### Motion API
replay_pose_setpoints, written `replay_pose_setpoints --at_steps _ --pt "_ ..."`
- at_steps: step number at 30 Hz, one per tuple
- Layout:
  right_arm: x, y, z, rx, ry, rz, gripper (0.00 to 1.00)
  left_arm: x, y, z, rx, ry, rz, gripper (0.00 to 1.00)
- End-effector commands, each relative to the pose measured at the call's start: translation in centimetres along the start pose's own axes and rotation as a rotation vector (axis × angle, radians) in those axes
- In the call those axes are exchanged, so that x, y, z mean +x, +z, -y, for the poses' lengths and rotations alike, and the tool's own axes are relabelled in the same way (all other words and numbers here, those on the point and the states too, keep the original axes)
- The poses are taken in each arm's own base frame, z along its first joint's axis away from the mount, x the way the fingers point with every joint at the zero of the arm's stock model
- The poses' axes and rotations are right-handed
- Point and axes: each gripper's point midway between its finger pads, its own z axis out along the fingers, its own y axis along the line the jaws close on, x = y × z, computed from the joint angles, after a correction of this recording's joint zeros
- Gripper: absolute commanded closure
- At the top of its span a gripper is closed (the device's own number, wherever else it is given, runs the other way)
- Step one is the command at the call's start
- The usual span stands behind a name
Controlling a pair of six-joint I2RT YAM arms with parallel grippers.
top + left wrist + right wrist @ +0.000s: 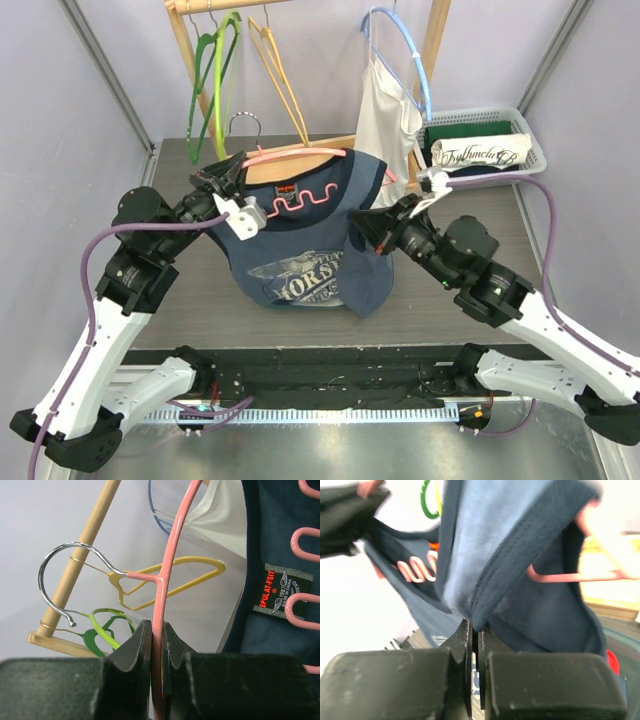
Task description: Remove the tank top from the hanger
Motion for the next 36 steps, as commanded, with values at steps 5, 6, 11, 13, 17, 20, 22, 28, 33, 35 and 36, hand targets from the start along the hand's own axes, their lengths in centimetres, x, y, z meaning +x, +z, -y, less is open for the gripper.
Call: replay_pose_setpoints --at_steps 5,6,11,13,17,20,22,28,33,35,36 --pt "-12.5 -5.9 -0.7 0.097 -0.014 0.283 0.99 0.8 -0.5 -0.9 -0.06 0.099 -0.03 0.94" --pt "-13.0 -6.1 -0.2 0.131 -0.035 0.299 0.99 0.7 -0.6 -0.8 -0.058 0.095 -0.029 0.94" --pt "-13.5 -5.2 2.1 0.279 -0.061 0.319 0.99 0.2 -1.6 -0.1 -0.021 0.047 -0.012 0.94" --pt "-13.2 -4.7 2.8 0.321 -0.069 0.312 0.99 -0.2 -2.2 0.0 -0.007 0.034 -0.005 0.94" --pt "-11.6 -4.0 5.6 0.459 -0.088 0.281 0.99 -1.1 -2.9 -0.8 -0.027 0.009 0.01 0.94" --pt "-10.7 -4.6 7.8 0.559 -0.107 0.276 0.99 -1.8 -3.4 -2.0 -0.058 0.001 0.021 0.94" --pt "-10.1 -5.1 9.1 0.608 -0.121 0.267 0.99 -2.0 -3.6 -2.6 -0.073 0.01 0.021 0.94" --pt "-8.7 -6.3 12.0 0.67 -0.104 0.225 0.99 -1.3 -3.8 -3.4 -0.115 0.055 -0.011 0.94" --pt "-6.8 -6.5 11.8 0.617 -0.107 0.166 0.99 -1.0 -3.1 -3.4 -0.112 0.07 -0.012 0.94" --pt "-6.4 -6.8 11.9 0.615 -0.108 0.148 0.99 -0.9 -2.5 -3.6 -0.108 0.077 -0.014 0.94" --pt "-6.0 -6.9 11.9 0.611 -0.11 0.137 0.99 -0.8 -2.3 -3.7 -0.109 0.08 -0.016 0.94"
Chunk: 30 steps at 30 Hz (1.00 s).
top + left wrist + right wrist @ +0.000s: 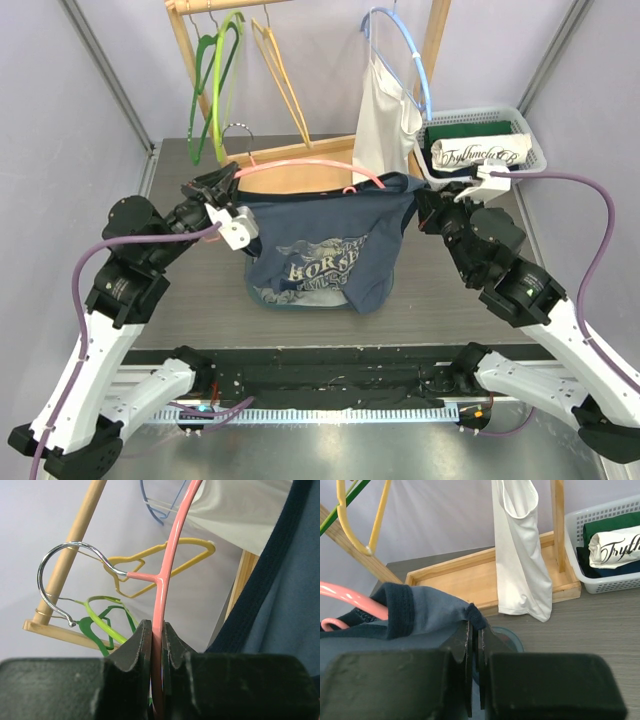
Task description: Remove the tank top from the hanger
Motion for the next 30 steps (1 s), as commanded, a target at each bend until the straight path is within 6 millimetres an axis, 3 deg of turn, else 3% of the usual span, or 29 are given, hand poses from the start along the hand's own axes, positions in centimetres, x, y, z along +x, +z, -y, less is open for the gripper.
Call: replay_pose_setpoints --at_steps 1,4,5,8,14,19,21,24,25,28,30 --pt "0.5 -0.6 1.4 0.031 -0.004 -0.013 0.99 -1.4 0.1 -4.5 -0.137 0.067 0.024 0.96" --pt "1.5 -0.6 1.6 0.035 -0.019 -0.036 0.99 -1.4 1.3 -5.8 -0.169 0.027 0.027 1.0" --pt "1.6 -0.5 1.6 0.035 -0.018 -0.039 0.99 -2.3 1.3 -7.1 -0.207 -0.003 0.049 1.0" --pt "2.8 0.3 1.0 0.025 -0.03 -0.075 0.99 -3.7 1.9 -8.0 -0.214 -0.052 0.106 1.0" --pt "4.5 1.6 0.3 -0.001 -0.05 -0.118 0.99 -4.6 1.2 -7.7 -0.206 -0.076 0.146 1.0" --pt "4.7 2.5 -2.5 -0.148 -0.064 -0.106 0.99 -4.0 2.1 -6.5 -0.167 -0.036 0.143 1.0" --pt "3.6 2.9 -4.2 -0.23 -0.093 -0.057 0.99 -4.1 2.8 -6.8 -0.17 -0.029 0.154 0.99" --pt "2.5 3.5 -6.7 -0.35 -0.154 0.008 0.99 -4.4 4.2 -8.1 -0.189 -0.022 0.157 0.99" --pt "2.5 3.6 -7.3 -0.381 -0.171 0.016 0.99 -4.9 4.2 -9.5 -0.222 -0.018 0.157 0.99" --pt "3.7 4.0 -8.8 -0.462 -0.212 -0.001 0.99 -5.2 4.8 -11.0 -0.251 -0.026 0.152 1.0" --pt "6.3 4.2 -8.8 -0.483 -0.22 -0.067 0.99 -5.2 4.9 -11.2 -0.253 -0.014 0.147 1.0"
